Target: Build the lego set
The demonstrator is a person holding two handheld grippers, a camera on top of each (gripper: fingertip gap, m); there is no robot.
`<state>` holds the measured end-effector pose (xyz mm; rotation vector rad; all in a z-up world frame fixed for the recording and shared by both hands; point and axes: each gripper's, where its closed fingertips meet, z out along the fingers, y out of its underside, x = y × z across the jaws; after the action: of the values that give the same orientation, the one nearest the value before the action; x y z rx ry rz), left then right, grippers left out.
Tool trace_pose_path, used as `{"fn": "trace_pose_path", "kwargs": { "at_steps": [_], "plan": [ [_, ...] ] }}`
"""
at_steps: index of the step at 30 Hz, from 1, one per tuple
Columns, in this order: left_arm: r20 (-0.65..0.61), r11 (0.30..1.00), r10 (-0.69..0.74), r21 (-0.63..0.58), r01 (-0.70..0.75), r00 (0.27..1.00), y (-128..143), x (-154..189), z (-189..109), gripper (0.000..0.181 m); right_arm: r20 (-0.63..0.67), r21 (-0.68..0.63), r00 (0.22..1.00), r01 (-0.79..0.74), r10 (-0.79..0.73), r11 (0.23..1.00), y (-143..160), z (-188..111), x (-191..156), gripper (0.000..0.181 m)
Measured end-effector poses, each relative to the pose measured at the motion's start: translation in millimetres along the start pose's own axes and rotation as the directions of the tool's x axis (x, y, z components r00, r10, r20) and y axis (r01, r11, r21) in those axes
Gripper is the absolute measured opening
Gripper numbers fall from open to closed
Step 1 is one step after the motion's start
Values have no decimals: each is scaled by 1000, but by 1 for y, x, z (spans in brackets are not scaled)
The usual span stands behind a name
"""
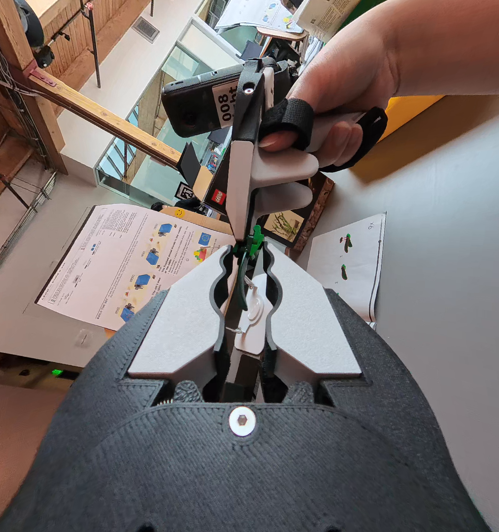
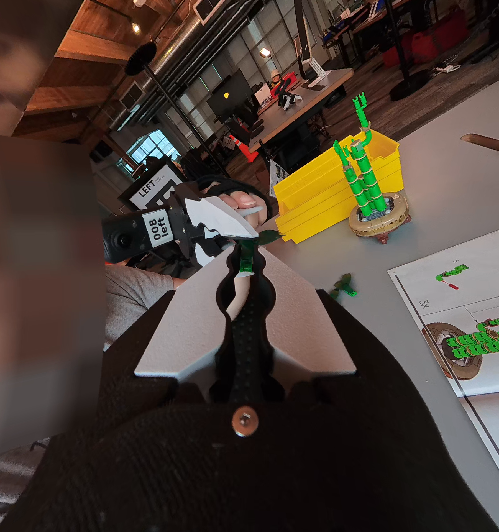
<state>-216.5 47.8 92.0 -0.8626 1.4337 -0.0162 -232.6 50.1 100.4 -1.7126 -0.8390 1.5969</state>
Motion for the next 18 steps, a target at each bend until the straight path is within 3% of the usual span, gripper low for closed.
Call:
{"fn": "trace_pose_path", "kwargs": {
  "at_steps": [3,18],
  "plan": [
    [5,1000,14,5,-14,1000,-2,0,-1,18,-10,19,1000,2,-2,1000,-3,-2,1,14],
    [-19,999,31,-20,-32,999,1,5,0,18,-27,-25,1000,14,-14,1000,4,0,2,7]
  ]
}}
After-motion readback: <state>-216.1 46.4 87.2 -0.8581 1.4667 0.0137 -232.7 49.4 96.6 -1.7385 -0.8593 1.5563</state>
